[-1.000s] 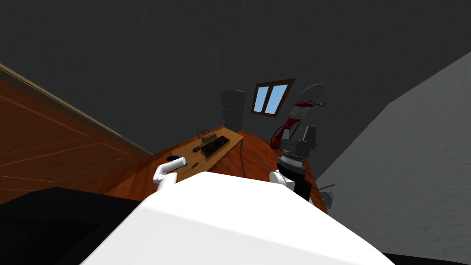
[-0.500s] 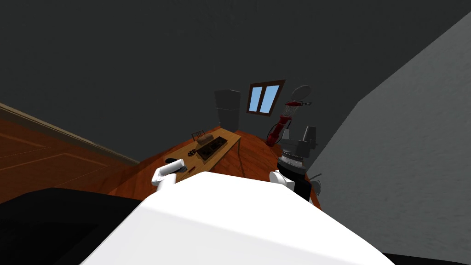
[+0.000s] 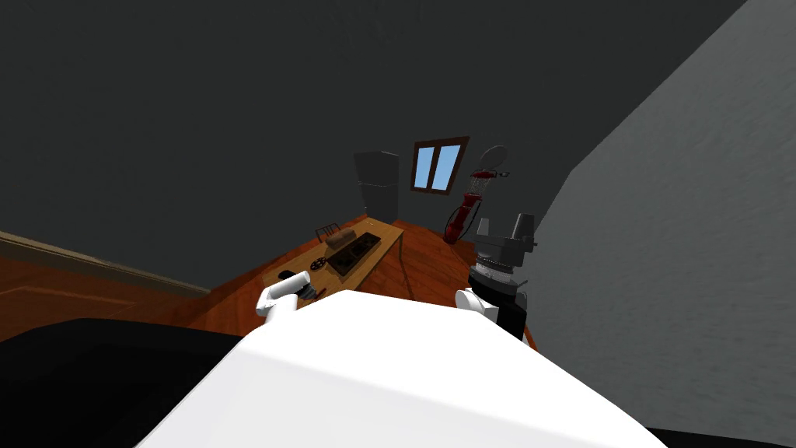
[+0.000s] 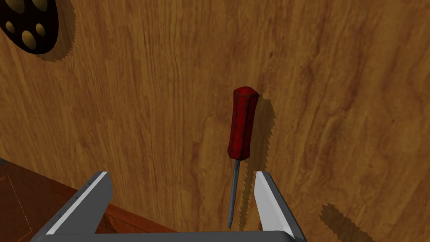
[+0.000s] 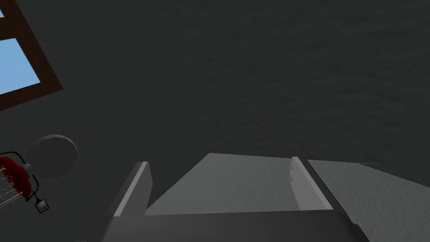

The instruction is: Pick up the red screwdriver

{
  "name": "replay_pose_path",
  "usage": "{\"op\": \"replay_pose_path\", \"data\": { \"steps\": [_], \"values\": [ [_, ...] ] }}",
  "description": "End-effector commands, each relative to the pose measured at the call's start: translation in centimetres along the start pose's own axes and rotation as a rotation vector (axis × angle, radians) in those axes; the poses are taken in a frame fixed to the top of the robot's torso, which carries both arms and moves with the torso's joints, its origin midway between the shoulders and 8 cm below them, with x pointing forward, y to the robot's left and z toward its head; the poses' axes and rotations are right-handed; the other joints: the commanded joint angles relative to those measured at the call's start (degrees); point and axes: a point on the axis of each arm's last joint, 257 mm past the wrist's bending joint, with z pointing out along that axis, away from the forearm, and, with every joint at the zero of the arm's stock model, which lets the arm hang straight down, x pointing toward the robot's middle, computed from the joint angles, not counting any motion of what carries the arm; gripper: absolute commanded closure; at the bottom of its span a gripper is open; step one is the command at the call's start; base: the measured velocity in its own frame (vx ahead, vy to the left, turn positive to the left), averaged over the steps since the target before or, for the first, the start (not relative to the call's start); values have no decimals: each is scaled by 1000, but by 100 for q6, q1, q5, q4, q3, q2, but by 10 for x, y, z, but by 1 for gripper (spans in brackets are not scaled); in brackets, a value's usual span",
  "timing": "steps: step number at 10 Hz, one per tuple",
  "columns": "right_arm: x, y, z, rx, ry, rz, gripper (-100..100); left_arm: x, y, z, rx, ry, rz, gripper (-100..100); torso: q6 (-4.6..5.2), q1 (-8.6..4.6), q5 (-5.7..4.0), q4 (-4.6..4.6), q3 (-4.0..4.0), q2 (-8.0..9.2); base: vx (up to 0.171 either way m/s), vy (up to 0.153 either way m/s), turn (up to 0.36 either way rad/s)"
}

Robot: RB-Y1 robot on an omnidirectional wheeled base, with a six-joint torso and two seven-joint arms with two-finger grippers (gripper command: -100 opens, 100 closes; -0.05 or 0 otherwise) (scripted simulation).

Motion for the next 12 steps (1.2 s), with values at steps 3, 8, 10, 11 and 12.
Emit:
{"op": "replay_pose_path", "data": {
  "steps": [3,8,10,11,12],
  "values": [
    [0,0,0,0,0,0,0,-26,38,8,-146,-56,-43,-100,-2,-6,0,0,0,1,-4,61,-149],
    [0,0,0,0,0,0,0,-48,78,11,-295,-107,-89,-100,-2,-2,0,1,3,5,-17,58,-140],
    [0,0,0,0,0,0,0,-55,91,10,-351,-125,-107,-100,-4,-5,0,0,1,2,-14,52,-112],
    [0,0,0,0,0,0,0,-53,86,11,-330,-118,-101,-100,-4,-8,-1,0,1,2,-7,23,-27],
    [0,0,0,0,0,0,0,-53,87,11,-335,-120,-102,0,-6,-17,-3,0,0,0,0,0,0]
  ]
}}
